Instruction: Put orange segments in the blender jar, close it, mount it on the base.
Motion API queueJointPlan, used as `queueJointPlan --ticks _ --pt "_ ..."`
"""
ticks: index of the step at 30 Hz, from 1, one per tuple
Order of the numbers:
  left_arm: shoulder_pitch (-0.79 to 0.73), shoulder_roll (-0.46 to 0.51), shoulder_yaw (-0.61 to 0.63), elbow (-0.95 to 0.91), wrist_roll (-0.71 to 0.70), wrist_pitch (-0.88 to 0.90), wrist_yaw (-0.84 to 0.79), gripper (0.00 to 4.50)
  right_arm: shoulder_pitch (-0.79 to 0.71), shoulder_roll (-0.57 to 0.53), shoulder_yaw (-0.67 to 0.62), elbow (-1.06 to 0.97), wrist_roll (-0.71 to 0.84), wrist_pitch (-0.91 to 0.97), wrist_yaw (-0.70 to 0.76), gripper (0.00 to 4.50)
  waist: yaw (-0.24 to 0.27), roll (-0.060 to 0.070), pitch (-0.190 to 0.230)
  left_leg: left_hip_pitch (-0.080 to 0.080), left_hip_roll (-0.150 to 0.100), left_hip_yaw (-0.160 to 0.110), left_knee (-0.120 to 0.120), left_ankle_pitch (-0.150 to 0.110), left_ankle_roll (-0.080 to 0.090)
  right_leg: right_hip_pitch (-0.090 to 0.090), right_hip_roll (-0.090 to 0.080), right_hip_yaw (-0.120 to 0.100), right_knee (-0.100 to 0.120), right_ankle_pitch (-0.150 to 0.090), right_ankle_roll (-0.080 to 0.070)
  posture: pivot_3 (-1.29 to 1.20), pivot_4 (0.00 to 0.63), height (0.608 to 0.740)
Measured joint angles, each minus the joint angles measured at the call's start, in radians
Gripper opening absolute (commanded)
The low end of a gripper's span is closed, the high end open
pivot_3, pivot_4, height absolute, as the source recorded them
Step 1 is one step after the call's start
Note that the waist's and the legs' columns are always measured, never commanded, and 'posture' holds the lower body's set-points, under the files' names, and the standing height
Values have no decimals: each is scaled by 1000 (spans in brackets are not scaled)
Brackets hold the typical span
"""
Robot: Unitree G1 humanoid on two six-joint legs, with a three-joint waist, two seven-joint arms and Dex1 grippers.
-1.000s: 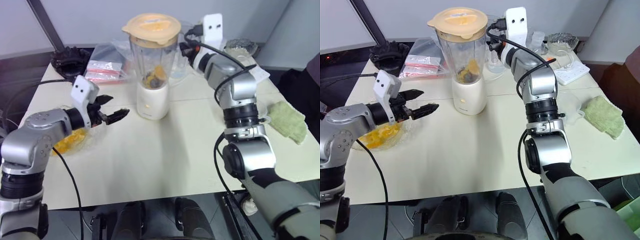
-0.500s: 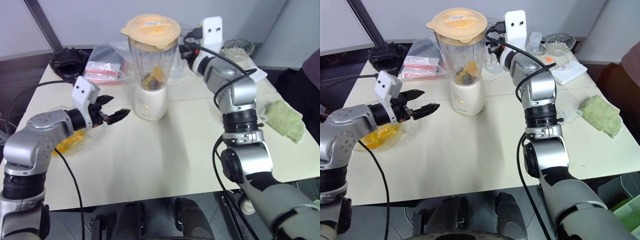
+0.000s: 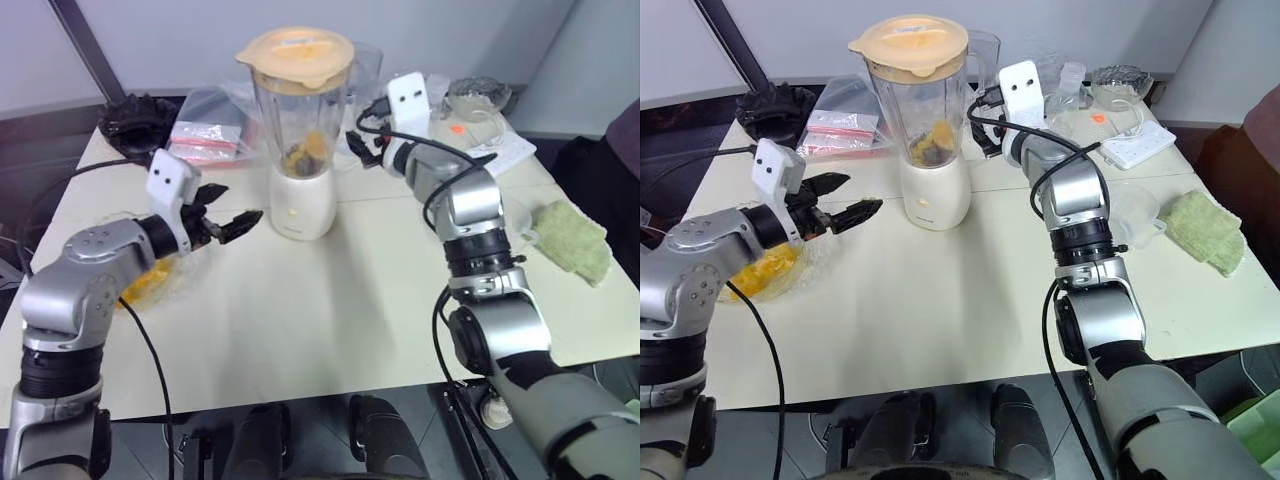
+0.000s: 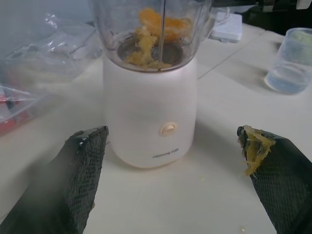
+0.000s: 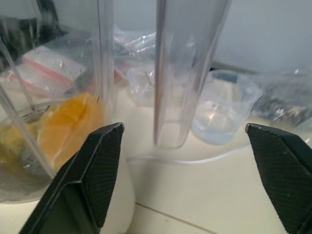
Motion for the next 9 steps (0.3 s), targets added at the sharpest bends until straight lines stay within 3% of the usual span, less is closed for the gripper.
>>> queueJointPlan --ticks 3,9 --pt "13 -14 1 -10 -5 11 8 4473 96 -39 9 -153 4 35 27 4231 4 0 0 0 0 -1 0 0 0 0 0 0 0 0 0 0 150 740" --pt "131 -74 0 -61 -46 55 40 4473 489 -129 -44 -615 101 74 134 4231 8 0 0 -1 0 -1 0 0 0 1 0 0 -3 0 0 0 150 740"
